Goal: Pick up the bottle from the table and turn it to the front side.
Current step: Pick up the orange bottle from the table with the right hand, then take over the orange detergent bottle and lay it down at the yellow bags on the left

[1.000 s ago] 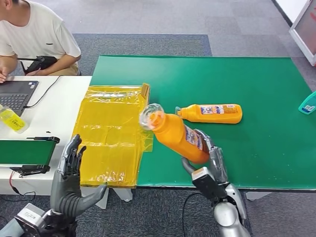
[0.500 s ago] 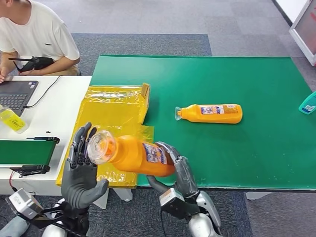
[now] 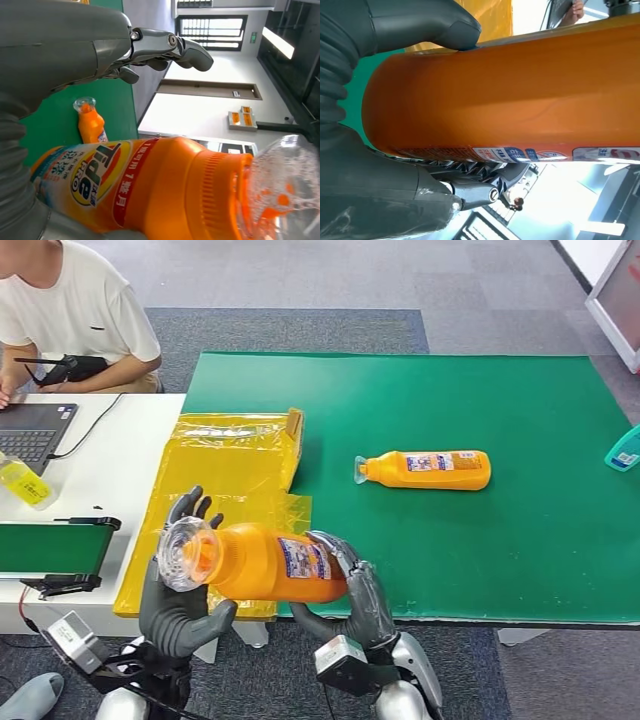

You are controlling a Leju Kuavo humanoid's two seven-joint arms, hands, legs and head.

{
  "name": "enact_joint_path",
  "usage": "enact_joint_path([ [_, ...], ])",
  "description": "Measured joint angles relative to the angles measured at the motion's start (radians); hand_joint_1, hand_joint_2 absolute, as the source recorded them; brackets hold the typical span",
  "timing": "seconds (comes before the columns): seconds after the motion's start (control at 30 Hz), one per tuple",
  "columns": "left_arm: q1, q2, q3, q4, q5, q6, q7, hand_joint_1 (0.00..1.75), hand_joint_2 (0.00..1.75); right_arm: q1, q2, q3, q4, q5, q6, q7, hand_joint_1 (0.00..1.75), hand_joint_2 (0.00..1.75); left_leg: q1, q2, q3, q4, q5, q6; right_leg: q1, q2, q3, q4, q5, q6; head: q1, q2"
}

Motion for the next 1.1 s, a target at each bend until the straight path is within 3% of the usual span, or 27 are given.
enact_joint_path([
  [0.43,-0.075,0.043,-0.121,0.107,0.002,-0.039,0.022,0.00,1.75,-0.036,-0.014,0.056,0.017,0.145,-0.164,0.006,1.75,1.75,0.000,0.000,0.000,0.000,0.000,0.000,0.000,0.000,0.000,0.000,0.000,0.000,0.000,0.000],
  [1.1,-0.104,0.059,-0.178,0.140,-0.079,0.040,-0.003,0.00,1.75,-0.065,-0.017,0.072,0.148,0.130,-0.191,0.041,1.75,1.75,0.000,0.000,0.000,0.000,0.000,0.000,0.000,0.000,0.000,0.000,0.000,0.000,0.000,0.000],
])
